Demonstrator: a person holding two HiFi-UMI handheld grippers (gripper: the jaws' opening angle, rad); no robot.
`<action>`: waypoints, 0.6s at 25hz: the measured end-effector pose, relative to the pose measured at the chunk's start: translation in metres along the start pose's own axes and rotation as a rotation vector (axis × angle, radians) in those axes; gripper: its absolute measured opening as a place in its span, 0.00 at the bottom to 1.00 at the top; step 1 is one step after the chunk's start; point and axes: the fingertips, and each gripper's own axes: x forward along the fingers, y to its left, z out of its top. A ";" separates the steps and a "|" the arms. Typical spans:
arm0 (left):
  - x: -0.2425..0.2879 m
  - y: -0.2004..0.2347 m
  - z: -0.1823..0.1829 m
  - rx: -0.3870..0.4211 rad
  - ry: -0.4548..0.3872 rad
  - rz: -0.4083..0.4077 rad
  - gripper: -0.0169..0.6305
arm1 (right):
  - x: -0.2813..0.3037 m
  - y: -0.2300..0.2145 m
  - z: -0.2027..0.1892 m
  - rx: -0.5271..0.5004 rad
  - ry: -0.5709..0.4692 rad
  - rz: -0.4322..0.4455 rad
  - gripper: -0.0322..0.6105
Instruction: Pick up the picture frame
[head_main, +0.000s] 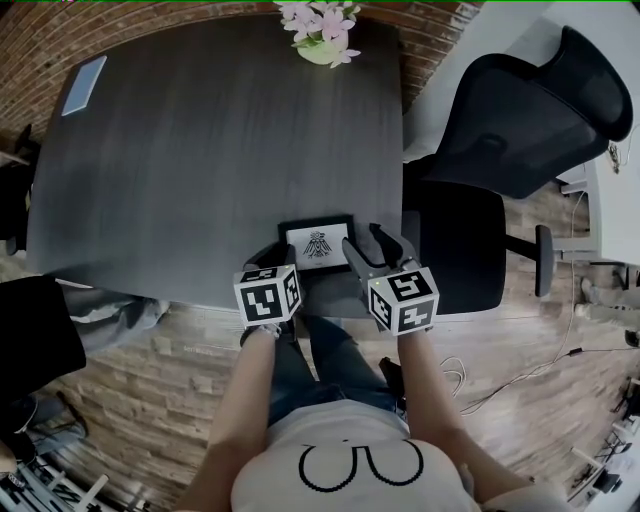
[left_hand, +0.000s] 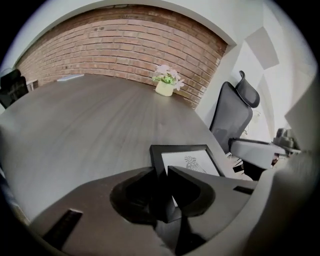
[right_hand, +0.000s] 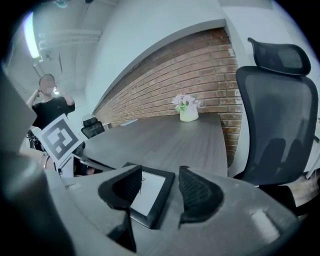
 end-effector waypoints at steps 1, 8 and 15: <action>-0.001 0.001 0.000 -0.025 -0.002 -0.004 0.16 | -0.001 0.000 0.000 0.000 -0.003 -0.001 0.41; -0.004 0.006 -0.003 -0.093 0.027 -0.076 0.14 | -0.008 0.003 0.001 0.050 -0.008 0.013 0.40; -0.007 0.007 -0.007 -0.205 0.057 -0.231 0.14 | -0.005 0.014 -0.012 0.304 0.040 0.113 0.40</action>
